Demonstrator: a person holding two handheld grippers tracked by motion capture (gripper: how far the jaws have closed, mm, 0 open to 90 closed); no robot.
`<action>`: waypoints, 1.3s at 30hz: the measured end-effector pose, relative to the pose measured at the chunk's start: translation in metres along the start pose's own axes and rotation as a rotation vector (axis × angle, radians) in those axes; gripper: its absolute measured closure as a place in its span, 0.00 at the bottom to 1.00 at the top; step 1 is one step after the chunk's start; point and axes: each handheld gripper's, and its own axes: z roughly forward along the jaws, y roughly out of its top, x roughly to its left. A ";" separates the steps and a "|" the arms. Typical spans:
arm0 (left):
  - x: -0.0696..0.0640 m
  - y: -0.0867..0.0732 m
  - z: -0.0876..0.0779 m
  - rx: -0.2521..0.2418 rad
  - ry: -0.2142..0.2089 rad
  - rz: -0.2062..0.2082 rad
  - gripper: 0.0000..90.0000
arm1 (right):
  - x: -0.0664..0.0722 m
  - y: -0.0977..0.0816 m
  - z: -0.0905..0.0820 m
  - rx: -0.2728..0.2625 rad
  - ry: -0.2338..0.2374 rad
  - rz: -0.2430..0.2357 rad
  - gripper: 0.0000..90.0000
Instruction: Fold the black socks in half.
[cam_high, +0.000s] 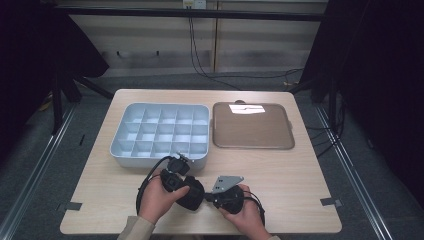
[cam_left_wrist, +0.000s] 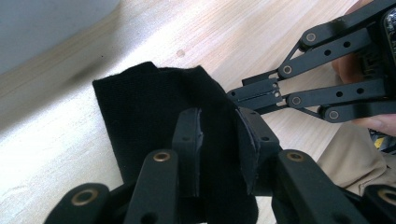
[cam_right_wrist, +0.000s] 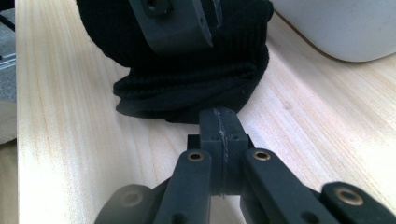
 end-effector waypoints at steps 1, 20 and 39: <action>0.000 0.000 0.000 0.000 -0.001 -0.001 0.78 | 0.000 0.000 0.000 -0.001 -0.001 -0.002 1.00; -0.004 0.003 -0.002 0.011 -0.019 -0.001 0.89 | 0.001 0.000 0.000 0.002 -0.004 0.002 1.00; -0.002 0.006 -0.015 -0.013 -0.004 -0.007 0.81 | 0.001 0.000 0.001 -0.001 -0.001 0.002 1.00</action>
